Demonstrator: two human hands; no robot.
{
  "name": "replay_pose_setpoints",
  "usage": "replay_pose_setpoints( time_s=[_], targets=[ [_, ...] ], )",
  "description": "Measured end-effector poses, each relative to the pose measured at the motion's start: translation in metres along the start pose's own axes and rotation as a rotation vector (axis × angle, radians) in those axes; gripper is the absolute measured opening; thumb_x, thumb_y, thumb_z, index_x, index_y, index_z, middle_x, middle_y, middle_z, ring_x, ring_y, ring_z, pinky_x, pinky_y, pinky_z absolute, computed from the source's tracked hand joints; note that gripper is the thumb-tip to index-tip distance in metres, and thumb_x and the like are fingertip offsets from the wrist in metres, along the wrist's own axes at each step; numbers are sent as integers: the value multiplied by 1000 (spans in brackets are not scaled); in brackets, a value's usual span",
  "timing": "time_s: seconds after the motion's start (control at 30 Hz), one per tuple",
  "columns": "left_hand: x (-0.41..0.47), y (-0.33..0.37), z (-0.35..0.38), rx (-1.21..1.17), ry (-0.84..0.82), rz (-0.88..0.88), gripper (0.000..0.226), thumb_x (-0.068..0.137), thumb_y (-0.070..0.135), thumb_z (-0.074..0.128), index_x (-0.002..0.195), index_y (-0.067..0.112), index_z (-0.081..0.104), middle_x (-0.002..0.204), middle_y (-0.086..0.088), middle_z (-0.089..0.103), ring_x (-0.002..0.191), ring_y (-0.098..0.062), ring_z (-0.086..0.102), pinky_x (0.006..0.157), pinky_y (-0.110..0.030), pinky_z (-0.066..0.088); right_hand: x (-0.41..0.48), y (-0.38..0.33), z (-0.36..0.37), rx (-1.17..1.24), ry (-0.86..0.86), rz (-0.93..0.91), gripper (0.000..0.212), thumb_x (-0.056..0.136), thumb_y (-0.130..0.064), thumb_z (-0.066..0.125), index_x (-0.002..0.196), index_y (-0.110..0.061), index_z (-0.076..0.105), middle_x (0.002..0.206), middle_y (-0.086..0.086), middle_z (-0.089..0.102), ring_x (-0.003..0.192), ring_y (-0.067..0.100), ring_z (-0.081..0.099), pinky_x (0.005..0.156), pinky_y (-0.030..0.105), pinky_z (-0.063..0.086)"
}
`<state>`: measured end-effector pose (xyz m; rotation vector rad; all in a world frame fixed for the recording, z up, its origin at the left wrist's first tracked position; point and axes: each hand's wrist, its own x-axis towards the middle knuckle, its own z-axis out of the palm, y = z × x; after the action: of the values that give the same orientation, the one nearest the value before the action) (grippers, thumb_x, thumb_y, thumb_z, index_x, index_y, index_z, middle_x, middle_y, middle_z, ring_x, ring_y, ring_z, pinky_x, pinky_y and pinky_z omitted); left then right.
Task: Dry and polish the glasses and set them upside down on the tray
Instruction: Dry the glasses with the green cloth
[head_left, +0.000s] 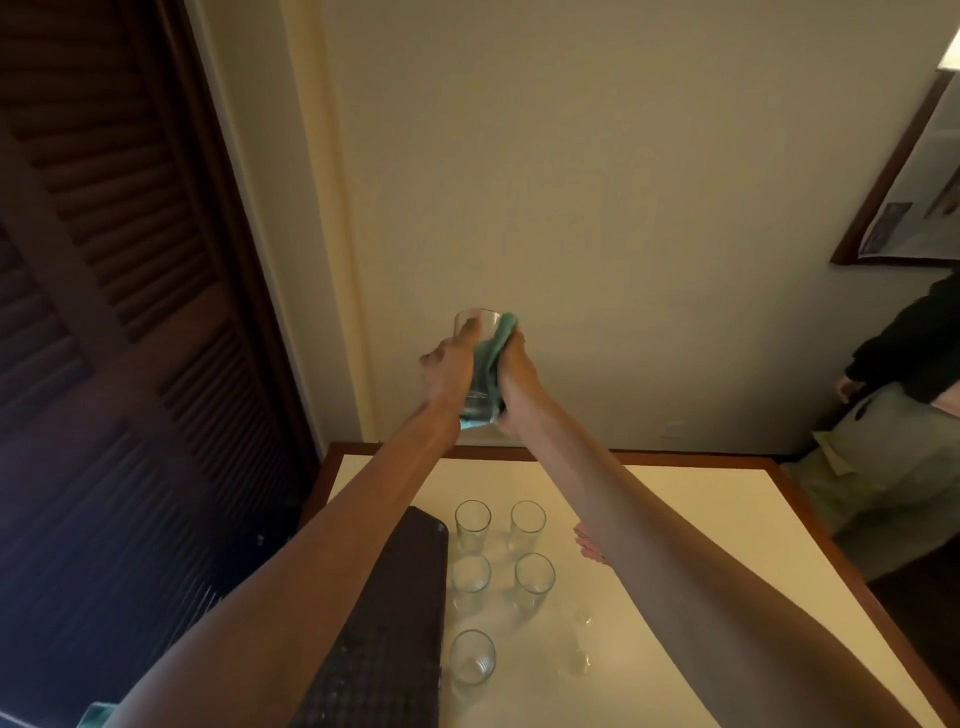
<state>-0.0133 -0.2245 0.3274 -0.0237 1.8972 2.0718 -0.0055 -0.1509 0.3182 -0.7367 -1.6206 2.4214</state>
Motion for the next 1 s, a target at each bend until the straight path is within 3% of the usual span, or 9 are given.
replay_pose_setpoints(
  time_s=[0.07,0.13,0.27,0.37,0.43,0.53,0.67,0.83,1.0],
  targets=[
    [-5,0,5,-40,21,36,62,91,63,57,130,15,60,121,-12,65,100,-24,67,80,-37,56,-11,8,-5,-203,18,-82,66,100,-63,22,105,-14,66,101,12,71,96,27,70,91,43,56],
    [-3,-2,8,-97,70,95,46,100,46,54,128,11,62,115,-11,70,96,-21,69,70,-29,55,-27,11,-10,-405,10,-316,54,106,-51,22,96,-16,61,84,3,68,77,14,68,71,27,57],
    [-8,-13,14,-223,18,61,54,87,49,50,126,15,68,120,-14,72,113,-28,69,93,-41,60,-33,9,-27,-583,2,-736,30,107,-41,34,113,-15,47,89,-2,63,75,5,64,55,11,47],
    [-25,-13,18,-174,-23,79,39,106,35,39,126,14,65,116,-14,70,104,-28,69,88,-43,59,-27,-13,-38,-610,68,-613,45,105,-50,32,115,-11,52,87,-7,62,73,2,61,50,8,42],
    [-29,-16,20,-129,-46,94,36,110,35,37,128,16,62,112,-9,70,101,-25,69,88,-42,58,-24,-23,-41,-444,47,-399,58,102,-58,28,107,-12,63,90,1,69,73,10,68,56,17,50],
    [-32,-20,20,27,-24,143,51,108,56,29,128,22,62,109,-1,68,101,-18,66,87,-34,54,-29,-20,-35,-181,-6,-158,62,101,-61,27,99,-12,65,88,8,71,76,20,71,73,34,59],
    [-35,-20,14,22,92,116,63,93,78,41,120,27,67,118,-9,67,107,-26,68,97,-48,56,-37,3,-27,-228,-49,-98,70,99,-67,21,99,-15,67,98,12,73,92,25,72,92,43,57],
    [-30,-17,2,-177,84,119,51,99,58,52,134,21,59,118,-8,71,103,-22,72,72,-29,59,-55,38,-24,-493,-37,-521,53,106,-48,25,120,-6,54,93,4,67,78,10,67,59,12,51],
    [-33,-14,-3,-137,35,70,40,106,46,43,121,21,70,116,-8,72,108,-20,67,88,-37,57,-46,25,-24,-548,-26,-811,38,106,-41,36,125,-9,40,102,5,64,83,11,68,61,18,54]
  ],
)
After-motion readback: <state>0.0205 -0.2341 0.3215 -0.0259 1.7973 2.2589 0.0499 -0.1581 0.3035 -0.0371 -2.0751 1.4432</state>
